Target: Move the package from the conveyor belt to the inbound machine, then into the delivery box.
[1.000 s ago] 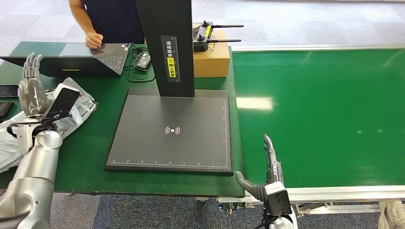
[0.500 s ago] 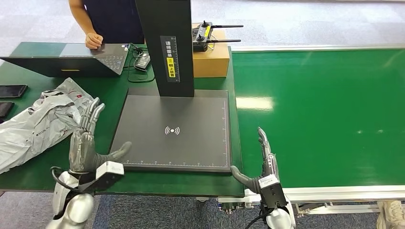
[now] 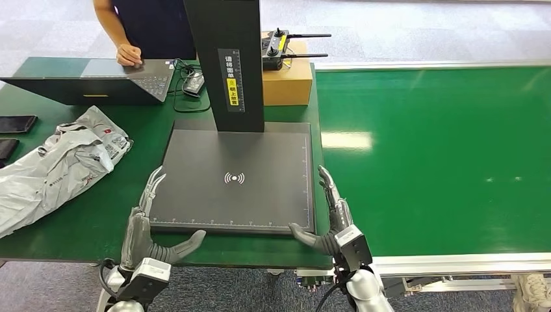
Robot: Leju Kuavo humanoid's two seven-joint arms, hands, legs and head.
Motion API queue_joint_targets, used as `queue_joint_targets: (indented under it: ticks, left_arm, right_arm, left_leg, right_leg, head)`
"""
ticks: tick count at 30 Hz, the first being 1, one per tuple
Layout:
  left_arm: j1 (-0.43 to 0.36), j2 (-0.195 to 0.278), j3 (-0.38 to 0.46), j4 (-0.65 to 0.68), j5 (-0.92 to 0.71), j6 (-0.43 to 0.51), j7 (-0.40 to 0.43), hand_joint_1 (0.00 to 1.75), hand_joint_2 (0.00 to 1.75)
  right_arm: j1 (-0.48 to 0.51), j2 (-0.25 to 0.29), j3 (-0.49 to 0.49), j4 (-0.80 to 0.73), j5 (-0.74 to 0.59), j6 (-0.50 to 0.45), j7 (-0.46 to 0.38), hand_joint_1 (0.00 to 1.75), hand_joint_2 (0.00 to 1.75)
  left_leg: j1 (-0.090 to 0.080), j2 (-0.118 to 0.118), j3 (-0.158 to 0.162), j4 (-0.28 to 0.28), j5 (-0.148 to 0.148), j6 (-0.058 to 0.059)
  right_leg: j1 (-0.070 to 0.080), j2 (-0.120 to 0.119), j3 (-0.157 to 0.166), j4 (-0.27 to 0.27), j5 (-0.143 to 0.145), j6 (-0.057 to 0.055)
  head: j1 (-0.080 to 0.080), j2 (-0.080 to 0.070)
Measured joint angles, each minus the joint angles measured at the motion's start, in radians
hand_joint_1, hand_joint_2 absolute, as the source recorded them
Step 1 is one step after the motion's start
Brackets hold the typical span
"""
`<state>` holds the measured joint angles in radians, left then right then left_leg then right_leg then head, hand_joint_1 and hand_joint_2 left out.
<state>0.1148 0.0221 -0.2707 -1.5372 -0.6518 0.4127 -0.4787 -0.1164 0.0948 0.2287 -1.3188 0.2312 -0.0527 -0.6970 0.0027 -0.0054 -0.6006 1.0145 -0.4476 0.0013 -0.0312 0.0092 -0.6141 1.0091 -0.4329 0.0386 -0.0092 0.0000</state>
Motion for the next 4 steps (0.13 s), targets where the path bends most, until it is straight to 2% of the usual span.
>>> queue_joint_targets:
  ticks: [4]
  left_arm:
    - [0.016, -0.017, 0.013, 0.022, 0.064, -0.029, -0.027, 0.00, 1.75]
  right_arm:
    - [-0.002, -0.002, 0.026, 0.000, -0.018, 0.023, 0.000, 0.00, 1.75]
  left_leg:
    - [0.000, 0.000, 0.000, 0.000, 0.000, 0.000]
  right_leg:
    - [0.000, 0.000, 0.000, 0.000, 0.000, 0.000]
  head:
    - [0.000, 0.000]
